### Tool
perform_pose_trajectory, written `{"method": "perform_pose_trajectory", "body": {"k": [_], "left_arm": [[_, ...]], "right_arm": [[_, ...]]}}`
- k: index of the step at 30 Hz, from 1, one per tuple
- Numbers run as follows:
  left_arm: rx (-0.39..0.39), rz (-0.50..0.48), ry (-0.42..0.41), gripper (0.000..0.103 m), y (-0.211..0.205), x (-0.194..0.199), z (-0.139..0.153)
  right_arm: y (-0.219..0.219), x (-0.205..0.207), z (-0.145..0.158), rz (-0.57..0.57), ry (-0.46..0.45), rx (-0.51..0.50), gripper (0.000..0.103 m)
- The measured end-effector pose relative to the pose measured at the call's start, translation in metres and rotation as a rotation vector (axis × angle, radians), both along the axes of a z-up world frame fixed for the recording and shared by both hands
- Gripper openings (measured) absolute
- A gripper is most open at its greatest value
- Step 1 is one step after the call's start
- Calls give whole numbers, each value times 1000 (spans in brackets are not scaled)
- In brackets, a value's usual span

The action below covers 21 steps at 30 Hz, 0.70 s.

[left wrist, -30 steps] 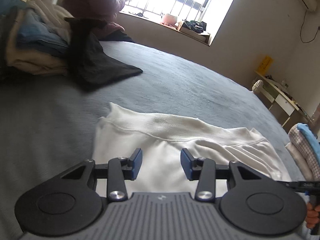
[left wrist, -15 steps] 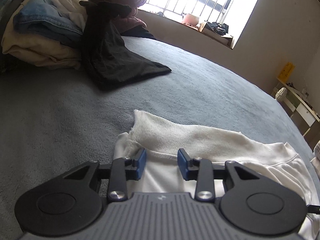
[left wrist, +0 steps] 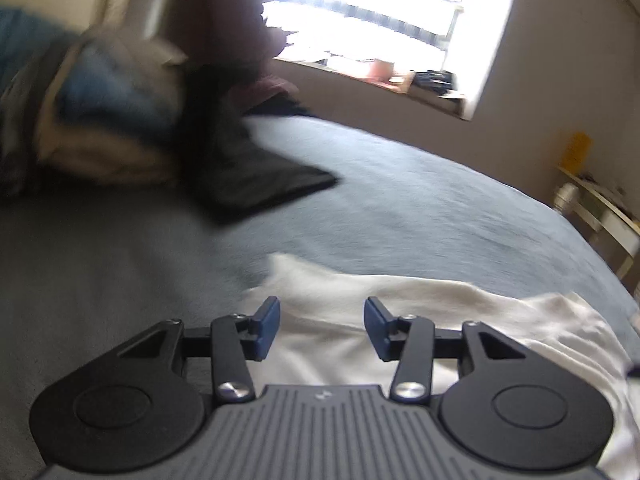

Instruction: Fold clothes

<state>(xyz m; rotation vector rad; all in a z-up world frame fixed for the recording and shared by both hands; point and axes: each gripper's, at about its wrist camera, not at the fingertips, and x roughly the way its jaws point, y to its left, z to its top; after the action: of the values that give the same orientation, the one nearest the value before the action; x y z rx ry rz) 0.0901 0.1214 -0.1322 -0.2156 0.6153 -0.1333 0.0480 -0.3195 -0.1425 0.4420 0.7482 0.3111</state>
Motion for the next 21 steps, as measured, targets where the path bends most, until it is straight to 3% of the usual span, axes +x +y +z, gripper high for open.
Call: {"method": "perform_pose_trajectory", "body": {"k": [4,8,15,21], "left_arm": [[26,-119,15,49,-33,-10,0],[59,-142,66,49,-48,-13,-20],[41,-134,84,49,-45,-16,-28],[28,-134,88,55,-46,-14,-28]], "right_arm": [[14,34,0,39,3,-105,10],[28,78,-18,50,51,-246,6],[8,114,-4,-135,-2,-202,10],[47,80,6,159,-33,-143,9]]}}
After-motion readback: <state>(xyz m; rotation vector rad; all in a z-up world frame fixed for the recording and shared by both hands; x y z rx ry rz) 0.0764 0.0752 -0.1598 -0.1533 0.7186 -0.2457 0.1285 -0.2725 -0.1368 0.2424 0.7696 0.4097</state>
